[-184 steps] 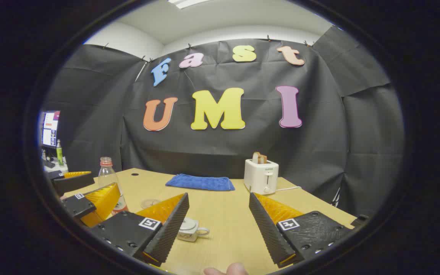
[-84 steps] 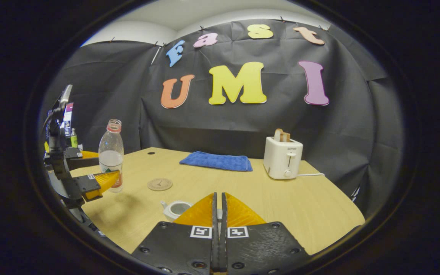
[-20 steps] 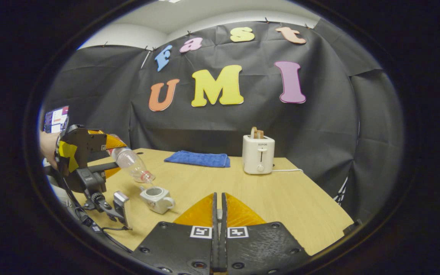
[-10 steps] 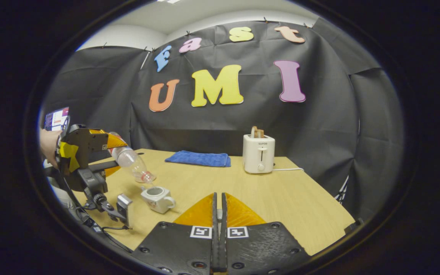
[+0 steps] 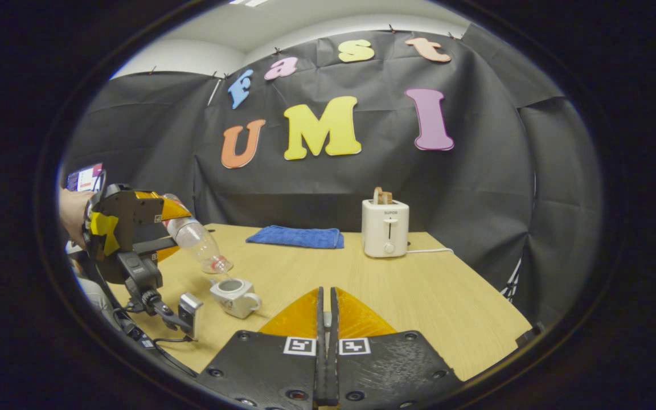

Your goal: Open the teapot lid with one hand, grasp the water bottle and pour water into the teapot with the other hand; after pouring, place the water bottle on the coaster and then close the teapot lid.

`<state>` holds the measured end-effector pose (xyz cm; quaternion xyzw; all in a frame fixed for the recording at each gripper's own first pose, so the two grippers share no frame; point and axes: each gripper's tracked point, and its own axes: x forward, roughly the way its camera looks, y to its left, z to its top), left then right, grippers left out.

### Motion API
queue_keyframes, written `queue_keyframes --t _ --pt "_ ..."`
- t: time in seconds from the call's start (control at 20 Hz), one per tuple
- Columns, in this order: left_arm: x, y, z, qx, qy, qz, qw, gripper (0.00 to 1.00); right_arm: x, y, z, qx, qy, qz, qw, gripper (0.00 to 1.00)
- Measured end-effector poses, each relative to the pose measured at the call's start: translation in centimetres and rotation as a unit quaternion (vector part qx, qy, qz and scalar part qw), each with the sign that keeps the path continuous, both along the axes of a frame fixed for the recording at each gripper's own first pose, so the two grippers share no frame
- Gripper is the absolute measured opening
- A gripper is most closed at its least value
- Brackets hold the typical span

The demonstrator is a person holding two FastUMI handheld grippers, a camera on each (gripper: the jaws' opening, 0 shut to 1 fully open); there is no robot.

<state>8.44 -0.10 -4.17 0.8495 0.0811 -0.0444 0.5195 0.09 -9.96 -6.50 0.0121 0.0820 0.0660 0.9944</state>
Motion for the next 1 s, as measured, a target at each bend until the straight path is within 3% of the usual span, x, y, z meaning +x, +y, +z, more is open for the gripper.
queue_keyframes --t 0.55,1.0 --pt "0.0 -0.5 0.2 0.002 -0.009 -0.009 1.000 0.73 -0.2 -0.3 -0.1 0.006 0.001 -0.003 1.000 0.00" --pt "0.5 0.0 -1.1 -0.104 -0.014 -0.014 0.994 0.73 -0.2 -0.2 0.5 0.008 -0.002 -0.011 1.000 0.00"
